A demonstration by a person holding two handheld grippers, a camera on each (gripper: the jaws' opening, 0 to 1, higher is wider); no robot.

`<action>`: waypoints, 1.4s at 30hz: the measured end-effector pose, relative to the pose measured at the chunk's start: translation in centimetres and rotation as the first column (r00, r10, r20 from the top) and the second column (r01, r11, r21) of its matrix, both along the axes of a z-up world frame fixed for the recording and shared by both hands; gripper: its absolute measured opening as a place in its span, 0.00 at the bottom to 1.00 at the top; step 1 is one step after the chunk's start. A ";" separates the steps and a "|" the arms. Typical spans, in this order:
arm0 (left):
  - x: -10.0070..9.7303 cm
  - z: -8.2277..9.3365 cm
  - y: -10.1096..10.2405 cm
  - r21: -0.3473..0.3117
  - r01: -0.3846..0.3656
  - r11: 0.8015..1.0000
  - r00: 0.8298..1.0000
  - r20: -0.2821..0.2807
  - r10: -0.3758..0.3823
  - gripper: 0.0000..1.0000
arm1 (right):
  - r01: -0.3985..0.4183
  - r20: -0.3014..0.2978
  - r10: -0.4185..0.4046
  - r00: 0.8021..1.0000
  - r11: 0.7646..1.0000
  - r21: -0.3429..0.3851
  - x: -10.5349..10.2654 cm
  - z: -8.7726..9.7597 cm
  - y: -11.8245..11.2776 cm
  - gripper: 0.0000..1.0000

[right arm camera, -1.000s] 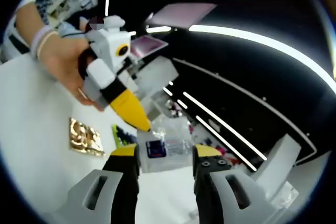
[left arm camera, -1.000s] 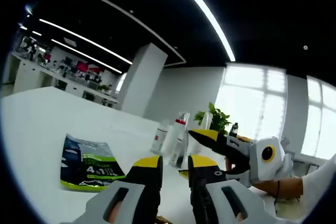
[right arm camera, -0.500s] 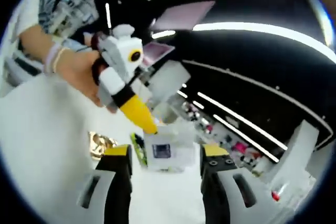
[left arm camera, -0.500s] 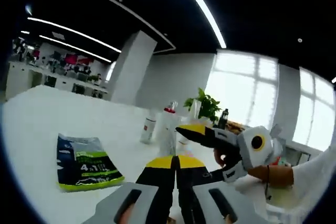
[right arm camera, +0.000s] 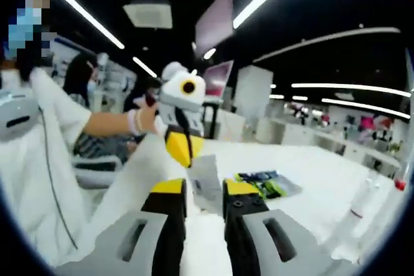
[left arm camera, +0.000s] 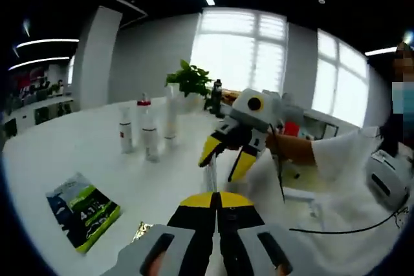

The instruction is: Arrange the skincare products in the storage area until every visible bottle or jar stands upright without overlapping.

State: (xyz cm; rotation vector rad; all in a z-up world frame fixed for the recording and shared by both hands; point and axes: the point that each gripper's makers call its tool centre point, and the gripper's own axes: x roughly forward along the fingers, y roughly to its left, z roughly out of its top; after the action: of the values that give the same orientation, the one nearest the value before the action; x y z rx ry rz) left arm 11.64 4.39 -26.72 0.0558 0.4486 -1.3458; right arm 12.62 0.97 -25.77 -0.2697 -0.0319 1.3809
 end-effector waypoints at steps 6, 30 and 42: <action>-0.3 1.0 0.0 -0.040 -0.009 0.999 1.000 0.024 0.010 0.02 | 0.008 -0.115 -0.001 0.993 0.998 0.068 -1.8 0.4 0.4 0.00; 1.3 5.9 -2.0 -0.445 -0.173 0.879 0.982 -0.007 0.190 0.17 | 0.276 -0.523 0.116 0.844 0.743 0.610 1.9 6.8 -3.9 0.00; 1.8 5.9 -2.2 -0.505 -0.212 0.837 0.972 -0.202 0.124 0.00 | 0.269 -0.406 -0.021 0.914 0.782 0.563 1.6 6.8 -2.9 0.01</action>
State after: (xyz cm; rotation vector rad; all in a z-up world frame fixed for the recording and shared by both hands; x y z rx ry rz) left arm 13.40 2.22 -20.81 -0.5419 0.1999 -1.2614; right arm 14.27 -1.95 -19.00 0.5393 -0.1303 1.1725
